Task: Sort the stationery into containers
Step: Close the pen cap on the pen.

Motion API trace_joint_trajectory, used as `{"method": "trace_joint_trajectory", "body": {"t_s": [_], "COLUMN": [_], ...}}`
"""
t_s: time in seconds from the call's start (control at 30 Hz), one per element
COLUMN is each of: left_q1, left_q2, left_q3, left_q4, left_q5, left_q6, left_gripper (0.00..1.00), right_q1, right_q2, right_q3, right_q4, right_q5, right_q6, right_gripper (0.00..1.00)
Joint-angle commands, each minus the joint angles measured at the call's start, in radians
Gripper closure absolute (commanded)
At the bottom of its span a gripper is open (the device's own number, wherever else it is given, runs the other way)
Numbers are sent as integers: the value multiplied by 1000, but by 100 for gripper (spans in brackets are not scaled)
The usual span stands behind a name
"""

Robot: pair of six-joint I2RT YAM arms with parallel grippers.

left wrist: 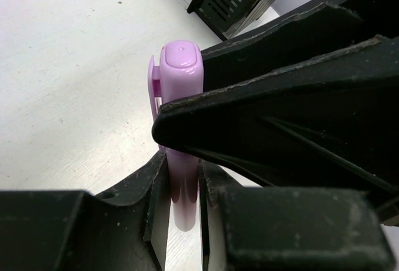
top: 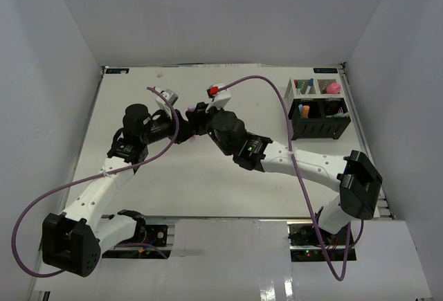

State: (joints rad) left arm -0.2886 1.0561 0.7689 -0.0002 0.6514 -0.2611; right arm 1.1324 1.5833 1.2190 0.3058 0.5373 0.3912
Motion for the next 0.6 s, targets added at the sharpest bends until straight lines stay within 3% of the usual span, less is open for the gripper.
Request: {"method": "trace_joint_trajectory", "body": {"t_s": [0.0,0.4,0.5,0.57], "left_q1": [34,34,34,34], "left_q2": [-42,-21,-41,-57], "left_q3": [193,221,170,141], "left_q4": [430,442,434,402], "left_q5": [-199,-185,-161,-122], "left_q6": [22,20,13,22], "left_gripper": [100,100,95,87], "right_q1": [96,98,96,98], "right_q2": [70,69,50,41], "right_q3": [-116,-141,-131,-122], "right_q4": [-499,-510,-498,-484], "right_q5": [-313,-366,-338,-303], "right_q6": [47,55,54,52], "right_gripper": [92,92,92,92]}}
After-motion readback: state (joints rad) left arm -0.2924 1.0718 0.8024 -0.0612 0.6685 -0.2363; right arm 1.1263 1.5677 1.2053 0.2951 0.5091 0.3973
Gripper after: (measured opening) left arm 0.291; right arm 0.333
